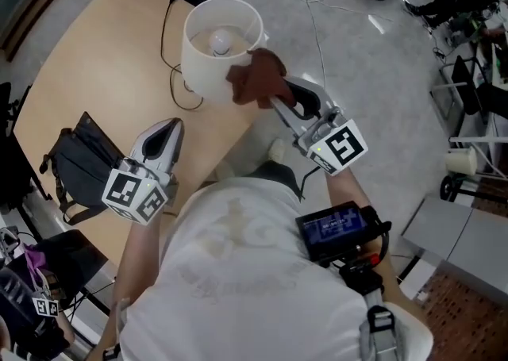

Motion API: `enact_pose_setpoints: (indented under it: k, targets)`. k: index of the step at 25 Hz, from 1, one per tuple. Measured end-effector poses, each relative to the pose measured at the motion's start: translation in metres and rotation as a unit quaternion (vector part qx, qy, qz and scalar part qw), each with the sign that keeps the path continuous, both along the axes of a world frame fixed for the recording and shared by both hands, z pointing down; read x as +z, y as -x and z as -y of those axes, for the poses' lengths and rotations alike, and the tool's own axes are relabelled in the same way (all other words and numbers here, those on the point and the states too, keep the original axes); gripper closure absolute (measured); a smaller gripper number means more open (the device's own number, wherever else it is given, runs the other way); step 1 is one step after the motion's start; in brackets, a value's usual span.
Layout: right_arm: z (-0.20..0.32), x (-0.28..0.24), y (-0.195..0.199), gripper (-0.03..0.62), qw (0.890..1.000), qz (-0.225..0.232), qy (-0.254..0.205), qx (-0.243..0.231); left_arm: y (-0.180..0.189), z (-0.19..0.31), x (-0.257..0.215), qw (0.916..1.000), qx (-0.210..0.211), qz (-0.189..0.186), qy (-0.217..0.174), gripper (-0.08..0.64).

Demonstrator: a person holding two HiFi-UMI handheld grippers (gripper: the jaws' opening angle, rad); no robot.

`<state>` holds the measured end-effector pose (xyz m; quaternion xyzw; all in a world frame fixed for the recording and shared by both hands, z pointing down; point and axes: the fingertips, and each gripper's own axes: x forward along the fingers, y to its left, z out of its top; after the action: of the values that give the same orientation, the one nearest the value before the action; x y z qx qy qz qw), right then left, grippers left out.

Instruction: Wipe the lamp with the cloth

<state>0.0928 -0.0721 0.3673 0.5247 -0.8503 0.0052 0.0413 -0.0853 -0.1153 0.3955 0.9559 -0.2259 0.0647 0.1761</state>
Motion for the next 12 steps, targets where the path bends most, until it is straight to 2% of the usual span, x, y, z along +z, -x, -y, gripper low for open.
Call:
enact_pose_setpoints:
  k: [3,5,8,12]
  targets:
    - [0.014,-0.035,-0.021,0.477,0.997,0.067,-0.040,0.021,-0.001,-0.002,-0.001,1.0000,0.007,0.002,-0.002,0.558]
    - [0.028,-0.034,-0.026,0.477,0.995,0.083,-0.035,0.037,-0.001,-0.003,-0.002,0.9999,0.012,0.003,-0.005,0.558]
    - [0.043,-0.001,-0.026,0.477,0.994,0.087,0.012,0.061,-0.001,-0.007,-0.005,0.9999,0.014,0.002,-0.005,0.558]
    - [0.043,0.046,-0.027,0.476,0.984,0.135,0.082,0.079,-0.002,-0.009,-0.008,0.9999,0.016,0.001,-0.004,0.558]
